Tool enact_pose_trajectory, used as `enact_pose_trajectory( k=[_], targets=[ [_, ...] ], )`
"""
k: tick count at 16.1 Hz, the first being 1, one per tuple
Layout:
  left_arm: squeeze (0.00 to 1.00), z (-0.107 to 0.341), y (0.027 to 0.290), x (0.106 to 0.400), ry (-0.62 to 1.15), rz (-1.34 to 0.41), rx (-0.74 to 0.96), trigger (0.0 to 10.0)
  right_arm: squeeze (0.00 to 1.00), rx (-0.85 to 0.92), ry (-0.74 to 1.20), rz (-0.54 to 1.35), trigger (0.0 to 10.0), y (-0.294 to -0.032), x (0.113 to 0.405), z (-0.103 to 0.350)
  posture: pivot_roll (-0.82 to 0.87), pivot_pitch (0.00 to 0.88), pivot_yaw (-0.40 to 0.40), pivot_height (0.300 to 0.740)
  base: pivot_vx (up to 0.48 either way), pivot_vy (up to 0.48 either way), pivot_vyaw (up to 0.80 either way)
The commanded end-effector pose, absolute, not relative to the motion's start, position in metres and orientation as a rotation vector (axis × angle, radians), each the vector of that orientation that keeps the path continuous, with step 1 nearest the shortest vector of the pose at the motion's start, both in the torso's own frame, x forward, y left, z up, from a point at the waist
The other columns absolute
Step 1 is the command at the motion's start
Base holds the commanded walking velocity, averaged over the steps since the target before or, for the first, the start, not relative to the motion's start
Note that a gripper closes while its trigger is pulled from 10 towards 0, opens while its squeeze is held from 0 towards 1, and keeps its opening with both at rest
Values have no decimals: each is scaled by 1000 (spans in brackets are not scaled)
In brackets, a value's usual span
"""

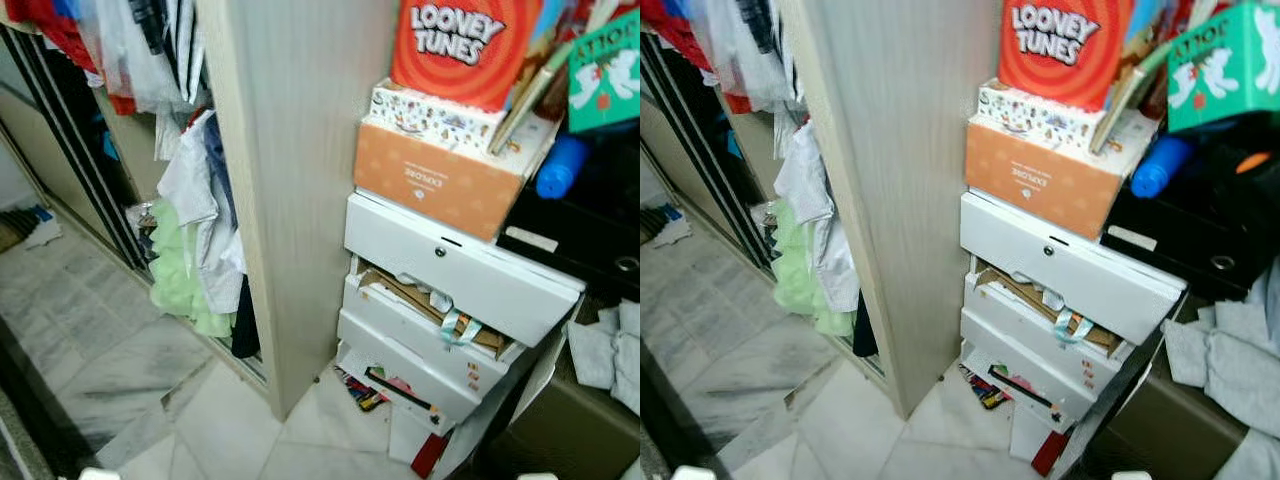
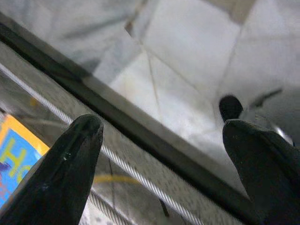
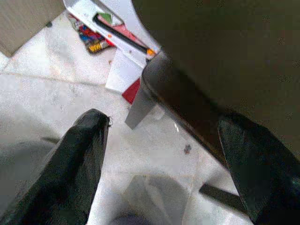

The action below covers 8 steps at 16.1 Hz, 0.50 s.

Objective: Clean up the room

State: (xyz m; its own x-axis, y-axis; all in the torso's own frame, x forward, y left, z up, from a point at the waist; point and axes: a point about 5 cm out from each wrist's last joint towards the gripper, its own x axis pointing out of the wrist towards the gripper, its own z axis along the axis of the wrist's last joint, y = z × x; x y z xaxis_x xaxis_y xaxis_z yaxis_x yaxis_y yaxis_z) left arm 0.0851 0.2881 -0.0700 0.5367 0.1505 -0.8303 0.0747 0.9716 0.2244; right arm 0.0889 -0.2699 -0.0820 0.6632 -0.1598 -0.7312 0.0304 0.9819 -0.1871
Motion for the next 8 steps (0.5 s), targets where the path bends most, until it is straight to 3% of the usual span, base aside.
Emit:
enact_pose_trajectory(
  k=[1,3,8],
  targets=[
    [0,-74,287,79,1043,49,246,10000,0,-152,868,-164,10000,-276,81,-83,-145,0,-3,740,0,0,0],
    [0,-82,284,59,1119,24,286,10000,0,-155,930,-199,10000,-282,68,-86,-149,0,1,740,0,0,0],
    [0,-86,277,40,1169,21,320,10000,0,-159,1013,-227,10000,-281,51,-92,-145,0,4,740,0,0,761]
  ],
)
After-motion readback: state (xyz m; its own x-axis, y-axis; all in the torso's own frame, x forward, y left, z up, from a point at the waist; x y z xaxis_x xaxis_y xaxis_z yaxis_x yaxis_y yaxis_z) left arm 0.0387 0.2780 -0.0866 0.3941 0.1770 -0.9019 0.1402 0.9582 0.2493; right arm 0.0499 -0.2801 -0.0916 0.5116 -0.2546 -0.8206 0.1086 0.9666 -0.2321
